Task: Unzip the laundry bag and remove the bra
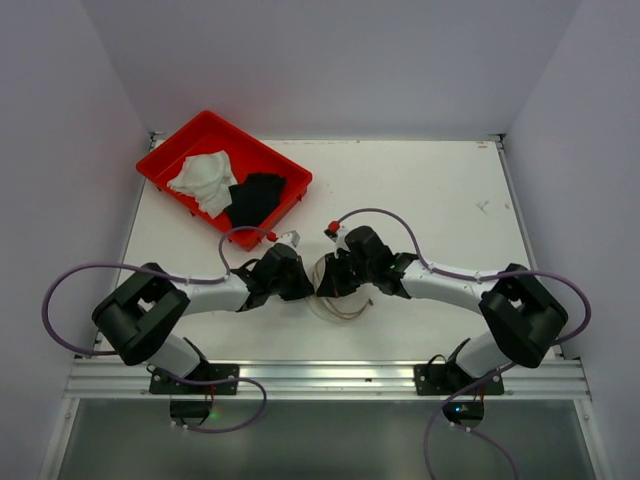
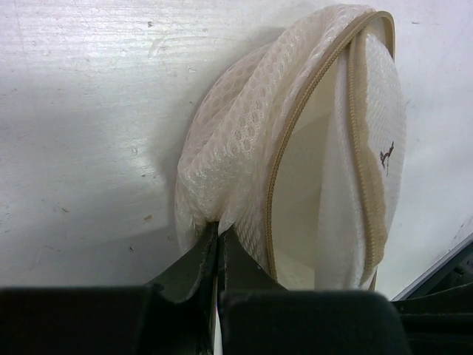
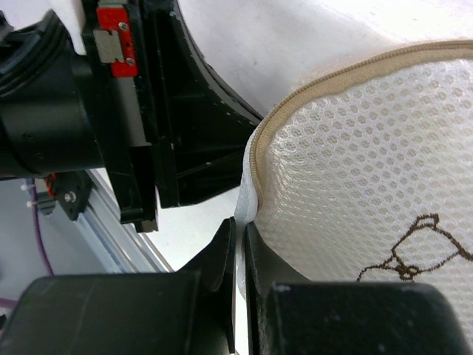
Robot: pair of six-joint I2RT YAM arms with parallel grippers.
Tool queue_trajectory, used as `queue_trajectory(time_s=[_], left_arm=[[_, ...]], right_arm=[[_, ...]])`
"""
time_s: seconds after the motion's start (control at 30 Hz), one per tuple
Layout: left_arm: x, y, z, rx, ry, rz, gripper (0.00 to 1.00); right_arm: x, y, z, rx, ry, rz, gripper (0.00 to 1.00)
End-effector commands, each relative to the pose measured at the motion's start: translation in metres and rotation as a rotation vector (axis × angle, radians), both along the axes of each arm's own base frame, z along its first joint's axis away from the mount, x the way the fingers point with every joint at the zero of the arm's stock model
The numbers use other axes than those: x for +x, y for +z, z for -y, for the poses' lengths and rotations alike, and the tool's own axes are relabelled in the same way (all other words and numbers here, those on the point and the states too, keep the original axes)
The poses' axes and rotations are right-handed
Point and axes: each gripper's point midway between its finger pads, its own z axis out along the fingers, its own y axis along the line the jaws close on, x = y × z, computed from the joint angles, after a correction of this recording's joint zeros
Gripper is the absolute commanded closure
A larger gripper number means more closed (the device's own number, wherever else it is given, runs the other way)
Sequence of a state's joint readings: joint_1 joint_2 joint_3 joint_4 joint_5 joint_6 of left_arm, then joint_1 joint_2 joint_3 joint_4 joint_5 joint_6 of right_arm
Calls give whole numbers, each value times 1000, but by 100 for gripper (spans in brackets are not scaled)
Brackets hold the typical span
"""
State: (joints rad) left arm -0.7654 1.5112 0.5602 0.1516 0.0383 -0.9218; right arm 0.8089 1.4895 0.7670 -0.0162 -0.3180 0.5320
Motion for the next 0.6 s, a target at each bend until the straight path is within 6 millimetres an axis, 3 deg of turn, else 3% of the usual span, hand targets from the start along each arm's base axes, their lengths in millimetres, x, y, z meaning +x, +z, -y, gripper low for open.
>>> queue_trajectory(time_s=[0.0, 0.13, 0.27, 0.43, 0.57], left_arm=[[4, 0, 0, -24, 14, 13, 99], [0, -3, 4, -55, -1, 6, 100], [-1, 1, 3, -79, 6, 20, 100], [2, 7, -6, -61, 36, 62, 95], [0, 3, -14, -30, 45, 52, 91]], right_arm=[[-13, 0, -13, 69, 65, -65, 100], [-13, 5, -25, 143, 92, -64, 96], [-15, -10, -25, 120, 90, -103, 87], [-21, -22, -25, 123, 110, -131, 68], [-24, -23, -28, 136, 138, -147, 62]])
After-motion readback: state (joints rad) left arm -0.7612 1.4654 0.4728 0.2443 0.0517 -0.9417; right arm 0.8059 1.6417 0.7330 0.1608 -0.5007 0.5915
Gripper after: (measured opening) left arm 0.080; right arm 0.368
